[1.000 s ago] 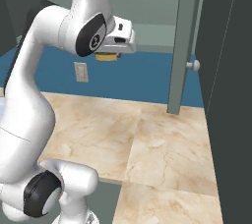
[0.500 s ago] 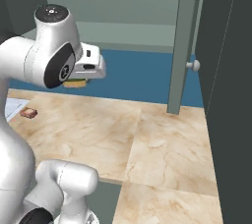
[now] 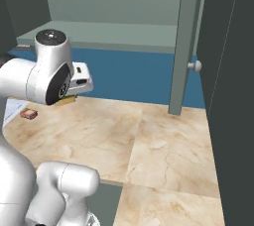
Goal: Locate and retrieve the bar soap and sponge from the cabinet. Place them next to the sink.
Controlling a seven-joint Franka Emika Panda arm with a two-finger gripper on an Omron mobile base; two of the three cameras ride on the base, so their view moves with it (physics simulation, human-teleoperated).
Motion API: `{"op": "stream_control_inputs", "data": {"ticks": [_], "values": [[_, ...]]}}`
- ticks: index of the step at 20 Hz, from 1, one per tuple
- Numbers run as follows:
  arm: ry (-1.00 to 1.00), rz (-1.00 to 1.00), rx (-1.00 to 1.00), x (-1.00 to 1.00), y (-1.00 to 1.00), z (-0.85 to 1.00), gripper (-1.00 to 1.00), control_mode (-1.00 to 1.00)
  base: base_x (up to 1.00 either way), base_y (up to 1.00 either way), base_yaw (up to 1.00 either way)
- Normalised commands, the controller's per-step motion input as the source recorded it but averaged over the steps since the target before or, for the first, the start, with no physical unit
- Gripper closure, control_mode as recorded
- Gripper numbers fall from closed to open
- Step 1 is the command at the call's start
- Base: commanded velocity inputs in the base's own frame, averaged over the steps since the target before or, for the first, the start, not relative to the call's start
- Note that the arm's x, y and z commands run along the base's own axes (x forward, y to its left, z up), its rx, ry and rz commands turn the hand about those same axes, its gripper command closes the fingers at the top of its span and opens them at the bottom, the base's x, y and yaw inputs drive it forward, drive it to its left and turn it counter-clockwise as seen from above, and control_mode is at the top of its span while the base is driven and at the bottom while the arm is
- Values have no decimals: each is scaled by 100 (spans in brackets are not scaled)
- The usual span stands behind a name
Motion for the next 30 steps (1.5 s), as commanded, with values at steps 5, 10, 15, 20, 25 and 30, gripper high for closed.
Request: {"op": "stream_control_inputs", "data": {"ticks": [5,10,15,20,25,30], "values": [[5,39,-4,0,54,-68,100,-100,0,0,0],[1,41,-2,9,44,-77,100,-100,0,0,0],[2,34,0,30,43,-46,100,-100,0,0,0],[3,24,-4,30,69,-31,100,-100,0,0,0],[2,23,-2,37,67,-33,100,-100,0,0,0],[0,18,0,40,69,-37,100,-100,0,0,0]]}}
